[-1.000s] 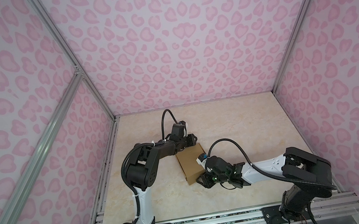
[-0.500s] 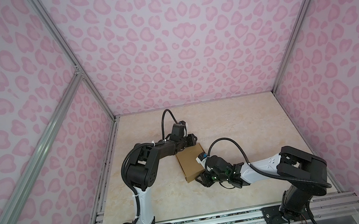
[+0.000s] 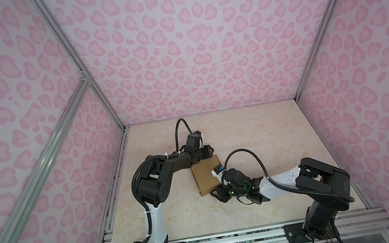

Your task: Fold the paper box

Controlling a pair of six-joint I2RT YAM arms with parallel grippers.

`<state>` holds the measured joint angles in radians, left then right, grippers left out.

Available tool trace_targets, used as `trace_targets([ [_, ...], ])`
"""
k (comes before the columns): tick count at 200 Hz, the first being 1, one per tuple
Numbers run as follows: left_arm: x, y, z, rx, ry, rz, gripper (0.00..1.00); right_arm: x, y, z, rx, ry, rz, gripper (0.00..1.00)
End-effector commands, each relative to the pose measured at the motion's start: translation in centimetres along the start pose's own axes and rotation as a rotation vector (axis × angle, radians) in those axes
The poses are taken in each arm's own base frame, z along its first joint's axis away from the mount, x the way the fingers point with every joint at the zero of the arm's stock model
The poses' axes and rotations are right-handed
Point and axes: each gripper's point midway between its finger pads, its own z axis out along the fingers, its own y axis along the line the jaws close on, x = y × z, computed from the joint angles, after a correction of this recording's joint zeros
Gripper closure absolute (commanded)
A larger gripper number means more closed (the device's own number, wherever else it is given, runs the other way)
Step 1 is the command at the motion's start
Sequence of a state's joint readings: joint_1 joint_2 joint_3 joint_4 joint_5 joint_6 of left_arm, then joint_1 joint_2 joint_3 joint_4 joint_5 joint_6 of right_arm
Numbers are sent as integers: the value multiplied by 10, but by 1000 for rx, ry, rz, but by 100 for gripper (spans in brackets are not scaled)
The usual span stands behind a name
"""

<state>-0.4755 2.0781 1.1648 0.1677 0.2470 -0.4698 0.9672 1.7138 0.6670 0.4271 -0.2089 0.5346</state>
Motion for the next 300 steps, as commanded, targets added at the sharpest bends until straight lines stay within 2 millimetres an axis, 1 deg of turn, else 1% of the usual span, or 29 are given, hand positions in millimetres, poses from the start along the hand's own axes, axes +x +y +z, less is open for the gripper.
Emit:
trace_targets([
  [1, 139, 57, -24, -246, 505, -119, 55, -49, -22, -3, 129, -202, -26, 57],
  [11, 138, 57, -24, -246, 505, -118, 55, -53, -21, -4, 121, -206, -30, 57],
  [29, 138, 57, -24, -245, 505, -116, 55, -52, -18, -9, 110, -201, -28, 57],
  [53, 139, 57, -23, -247, 507, -113, 55, -48, -8, -23, 79, -208, -18, 56],
  [77, 138, 57, -23, -246, 510, -112, 55, -37, 6, -33, 52, -194, -29, 56],
  [87, 139, 57, -23, -246, 511, -111, 55, -30, 7, -37, 51, -189, -31, 56],
  [108, 138, 57, -22, -244, 510, -111, 55, -24, 10, -44, 28, -178, -4, 56],
  [133, 138, 56, -22, -243, 511, -111, 55, -11, 8, -48, 36, -137, -13, 56],
  [149, 138, 56, -23, -243, 511, -111, 55, -10, 6, -62, 45, -154, -6, 56],
  [172, 138, 57, -23, -244, 511, -110, 55, -12, -8, -85, 94, -209, 8, 56],
  [195, 138, 56, -22, -242, 515, -109, 55, -7, -23, -96, 145, -199, 23, 56],
  [213, 138, 55, -22, -236, 516, -110, 55, 2, -41, -95, 202, -163, 41, 57],
  [220, 138, 55, -22, -235, 514, -109, 55, 6, -45, -93, 199, -148, 55, 57],
  [260, 139, 55, -22, -232, 516, -109, 55, 18, -53, -80, 179, -105, 82, 59],
  [285, 139, 55, -22, -230, 518, -106, 55, 17, -59, -67, 180, -94, 90, 61],
  [300, 139, 54, -22, -227, 517, -104, 55, 16, -59, -60, 165, -87, 88, 61],
])
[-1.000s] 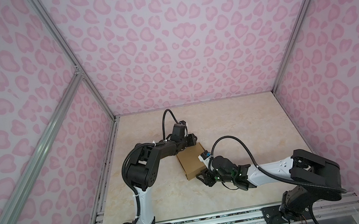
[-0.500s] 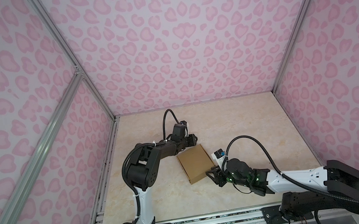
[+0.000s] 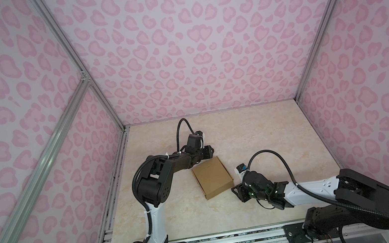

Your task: Fold the paper box

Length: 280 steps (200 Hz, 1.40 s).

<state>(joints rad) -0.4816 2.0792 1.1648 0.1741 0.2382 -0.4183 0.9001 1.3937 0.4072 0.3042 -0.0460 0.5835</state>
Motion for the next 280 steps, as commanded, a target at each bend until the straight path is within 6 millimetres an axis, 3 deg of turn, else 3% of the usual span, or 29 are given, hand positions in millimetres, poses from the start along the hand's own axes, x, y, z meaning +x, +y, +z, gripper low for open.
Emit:
trace_targets([
  [1, 142, 48, -24, -210, 530, -158, 55, -9, 10, 8, -50, -23, -4, 61],
  [77, 145, 42, -23, -188, 531, -141, 55, -26, 4, 37, -32, -48, 14, 64],
  [122, 147, 36, -22, -168, 536, -134, 55, -42, 8, 39, -25, -85, 7, 65],
  [146, 146, 35, -22, -165, 533, -132, 55, -38, 4, 32, -24, -89, 26, 65],
  [172, 143, 35, -21, -162, 532, -137, 55, -21, 2, 21, -25, -71, 43, 64],
  [204, 142, 35, -20, -157, 531, -141, 55, 5, 23, 8, -40, -61, -8, 64],
  [239, 141, 35, -20, -155, 530, -147, 55, 21, 44, 2, -92, -56, 2, 64],
  [280, 142, 35, -19, -155, 529, -150, 55, 11, 87, -2, -167, -78, -28, 64],
])
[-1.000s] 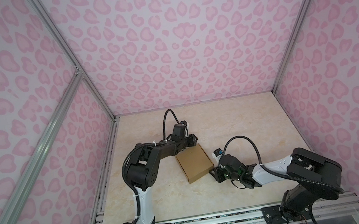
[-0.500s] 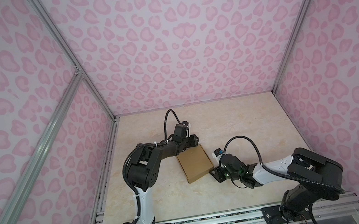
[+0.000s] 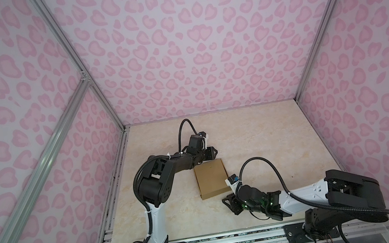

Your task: Fold the paper box

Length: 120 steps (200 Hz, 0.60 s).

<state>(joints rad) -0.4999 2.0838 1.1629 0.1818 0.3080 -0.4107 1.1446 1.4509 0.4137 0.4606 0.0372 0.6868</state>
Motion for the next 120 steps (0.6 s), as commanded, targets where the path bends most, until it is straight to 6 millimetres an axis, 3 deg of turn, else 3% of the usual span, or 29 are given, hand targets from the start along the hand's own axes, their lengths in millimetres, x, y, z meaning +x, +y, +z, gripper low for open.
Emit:
trace_targets([
  [1, 133, 49, -21, -219, 490, -192, 55, -13, 14, 2, -13, -45, 12, 63],
  [23, 132, 48, -20, -214, 487, -195, 55, -16, 36, 13, -43, -33, -30, 63],
  [64, 132, 47, -20, -207, 487, -199, 55, -18, 55, 37, -86, -5, -58, 63],
  [93, 132, 47, -19, -204, 487, -200, 55, -15, 55, 54, -81, 20, -74, 63],
  [120, 132, 46, -19, -201, 487, -200, 55, -17, 40, 67, -54, 33, -41, 63],
])
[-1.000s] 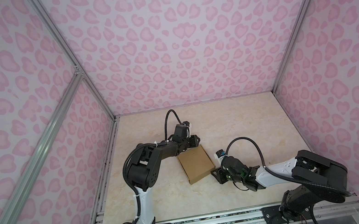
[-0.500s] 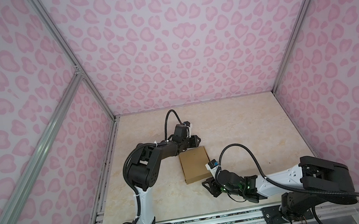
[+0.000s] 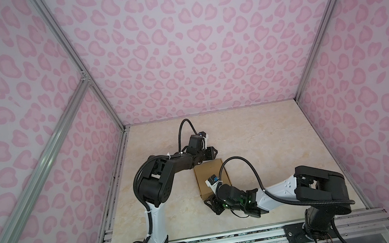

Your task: Fold the paper box

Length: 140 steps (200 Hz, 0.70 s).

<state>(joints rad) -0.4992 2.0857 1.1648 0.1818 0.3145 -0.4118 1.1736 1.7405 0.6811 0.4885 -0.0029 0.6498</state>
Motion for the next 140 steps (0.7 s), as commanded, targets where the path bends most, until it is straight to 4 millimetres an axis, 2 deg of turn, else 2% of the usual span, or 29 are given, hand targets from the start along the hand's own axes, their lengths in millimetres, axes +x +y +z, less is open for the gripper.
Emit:
trace_targets([
  [1, 132, 47, -20, -206, 483, -200, 55, -3, -8, 8, 2, 1, 15, 63],
  [37, 133, 45, -21, -196, 480, -193, 56, -15, -29, 13, 35, -18, 32, 63],
  [64, 133, 45, -22, -194, 480, -190, 56, -20, -25, 13, 24, -14, 16, 63],
  [95, 123, 41, -28, -198, 459, -170, 54, -25, -18, -6, 14, -45, 8, 62],
  [124, 99, 33, -35, -192, 409, -156, 46, -25, -22, -22, 17, -60, 1, 62],
  [140, 88, 28, -39, -184, 389, -150, 31, -26, -20, -34, -1, -71, 5, 61],
])
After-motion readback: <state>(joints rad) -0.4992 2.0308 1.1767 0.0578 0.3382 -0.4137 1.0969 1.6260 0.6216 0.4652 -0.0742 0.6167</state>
